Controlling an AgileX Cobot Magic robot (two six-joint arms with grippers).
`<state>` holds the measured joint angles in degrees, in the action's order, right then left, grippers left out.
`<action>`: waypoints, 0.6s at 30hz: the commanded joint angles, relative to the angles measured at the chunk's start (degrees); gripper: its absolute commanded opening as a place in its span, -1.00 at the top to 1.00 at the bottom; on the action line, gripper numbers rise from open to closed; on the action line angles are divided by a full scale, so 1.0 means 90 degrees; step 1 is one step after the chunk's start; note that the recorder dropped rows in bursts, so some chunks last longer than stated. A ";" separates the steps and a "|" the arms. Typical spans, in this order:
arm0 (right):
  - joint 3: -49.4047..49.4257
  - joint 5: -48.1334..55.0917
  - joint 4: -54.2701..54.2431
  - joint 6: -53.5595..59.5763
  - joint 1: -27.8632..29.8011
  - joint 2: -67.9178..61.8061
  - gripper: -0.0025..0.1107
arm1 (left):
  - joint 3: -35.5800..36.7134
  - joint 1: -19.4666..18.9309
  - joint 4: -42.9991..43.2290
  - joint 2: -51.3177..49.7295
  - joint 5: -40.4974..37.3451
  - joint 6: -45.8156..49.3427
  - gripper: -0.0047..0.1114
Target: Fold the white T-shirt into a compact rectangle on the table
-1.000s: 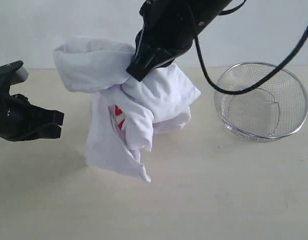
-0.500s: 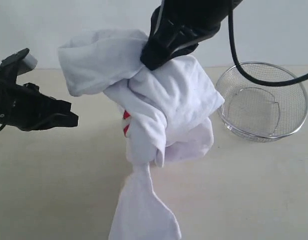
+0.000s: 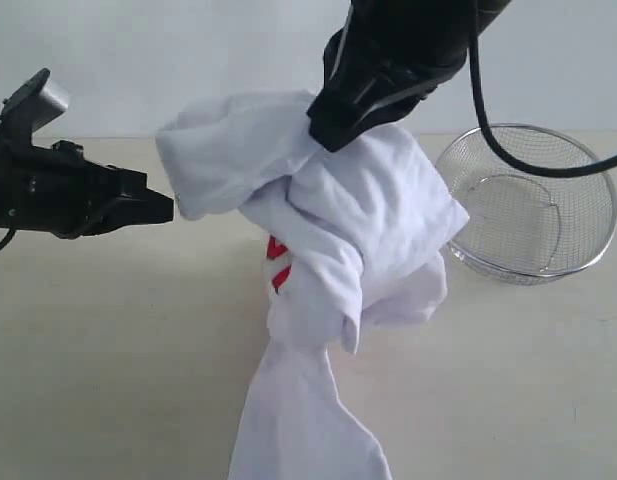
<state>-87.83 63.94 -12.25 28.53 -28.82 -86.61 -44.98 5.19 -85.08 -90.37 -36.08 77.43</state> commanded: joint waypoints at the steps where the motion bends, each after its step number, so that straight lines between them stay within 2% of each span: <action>1: -0.0022 0.0157 0.0436 -0.0436 0.0029 0.0082 0.32 | -0.0037 0.0005 -0.0229 -0.0103 -0.0457 0.0360 0.84; 4: -0.0022 0.0273 0.0838 -0.0674 0.0029 0.0082 0.02 | -0.0037 0.0005 -0.0240 -0.0253 -0.0472 0.0373 0.84; 6: -0.0022 0.0333 0.0879 -0.0674 0.0029 0.0082 -0.10 | -0.0037 0.0005 -0.0240 -0.0334 -0.0489 0.0373 0.84; 12: -0.0022 0.0440 -0.0106 -0.0482 0.0029 -0.0022 -0.07 | -0.0037 0.0005 -0.0240 -0.0489 0.0006 0.0178 0.84; 18: -0.0022 0.0372 -0.0272 -0.0325 -0.0101 -0.0772 -0.07 | -0.0037 0.0005 -0.0240 -0.0489 0.0083 0.0178 0.84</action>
<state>-87.83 67.66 -13.21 23.88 -28.73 -90.07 -44.98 5.19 -86.78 -94.65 -36.16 79.59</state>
